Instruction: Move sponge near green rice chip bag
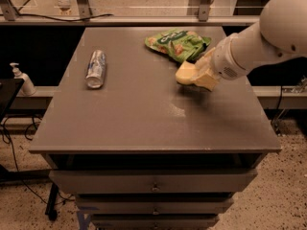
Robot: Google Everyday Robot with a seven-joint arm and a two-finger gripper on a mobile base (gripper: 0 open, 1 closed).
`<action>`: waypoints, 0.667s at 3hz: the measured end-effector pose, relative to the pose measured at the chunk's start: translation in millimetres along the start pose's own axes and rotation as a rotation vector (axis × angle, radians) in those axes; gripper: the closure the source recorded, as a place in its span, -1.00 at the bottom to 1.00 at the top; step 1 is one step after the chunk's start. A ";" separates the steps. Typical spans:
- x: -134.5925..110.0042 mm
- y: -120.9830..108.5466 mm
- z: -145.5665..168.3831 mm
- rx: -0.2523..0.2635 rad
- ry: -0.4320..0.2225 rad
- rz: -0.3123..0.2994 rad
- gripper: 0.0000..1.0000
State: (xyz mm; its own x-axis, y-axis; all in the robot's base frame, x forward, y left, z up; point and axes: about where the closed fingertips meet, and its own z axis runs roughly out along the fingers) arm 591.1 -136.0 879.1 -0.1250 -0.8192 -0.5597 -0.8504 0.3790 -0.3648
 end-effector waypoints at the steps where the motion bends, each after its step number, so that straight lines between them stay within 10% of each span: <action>1: 15.9 -36.2 14.8 0.031 0.039 -0.001 1.00; 2: 33.5 -61.0 22.5 0.056 0.079 0.005 1.00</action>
Offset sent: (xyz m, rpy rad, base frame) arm 0.0880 -0.0709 -0.0197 -0.1163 -0.0204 -0.1127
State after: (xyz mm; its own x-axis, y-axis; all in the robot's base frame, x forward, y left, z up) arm 650.2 -176.8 865.9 -0.1708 -0.8480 -0.5017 -0.8201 0.4046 -0.4047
